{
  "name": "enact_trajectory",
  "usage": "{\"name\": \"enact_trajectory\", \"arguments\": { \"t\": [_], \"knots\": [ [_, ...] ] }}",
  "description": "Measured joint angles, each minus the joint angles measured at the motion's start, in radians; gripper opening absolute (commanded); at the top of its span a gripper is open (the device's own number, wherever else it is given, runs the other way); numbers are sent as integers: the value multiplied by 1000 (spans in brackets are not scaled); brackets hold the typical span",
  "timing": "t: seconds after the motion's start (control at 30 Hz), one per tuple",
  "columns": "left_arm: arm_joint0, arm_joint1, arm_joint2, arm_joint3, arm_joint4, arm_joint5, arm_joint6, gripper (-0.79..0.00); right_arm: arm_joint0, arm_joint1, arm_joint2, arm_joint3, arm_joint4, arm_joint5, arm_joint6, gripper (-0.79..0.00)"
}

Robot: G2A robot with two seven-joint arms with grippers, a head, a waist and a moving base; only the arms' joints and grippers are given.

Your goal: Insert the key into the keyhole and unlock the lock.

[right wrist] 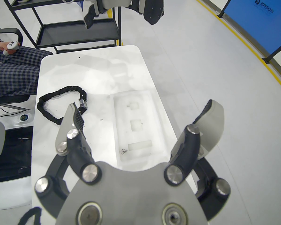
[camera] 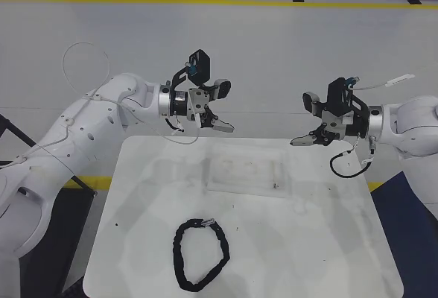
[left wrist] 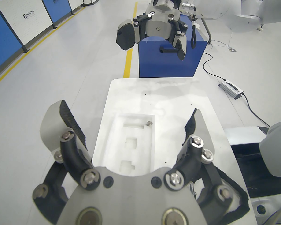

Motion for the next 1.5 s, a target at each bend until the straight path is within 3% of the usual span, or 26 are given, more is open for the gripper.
{"name": "enact_trajectory", "arguments": {
  "t": [0.1,0.23,0.5,0.67,1.17,1.3,1.5],
  "knots": [
    [0,0,0,0,0,0,0,0,-26,-2,-10,-3,15,72,-24,0],
    [0,0,0,0,0,0,0,0,-33,-6,-44,-21,-7,178,28,0],
    [0,0,0,0,0,0,0,0,-33,-30,-155,-37,-22,483,206,0],
    [0,0,0,0,0,0,0,0,-41,-55,-237,-37,-93,671,254,0],
    [0,0,0,0,0,0,0,0,-88,-141,-362,61,-71,1170,196,0],
    [0,0,0,0,0,0,0,0,-93,-160,-371,69,-29,1259,197,0],
    [0,0,0,0,0,0,0,0,-93,-161,-369,70,-25,1260,195,0]
  ]
}}
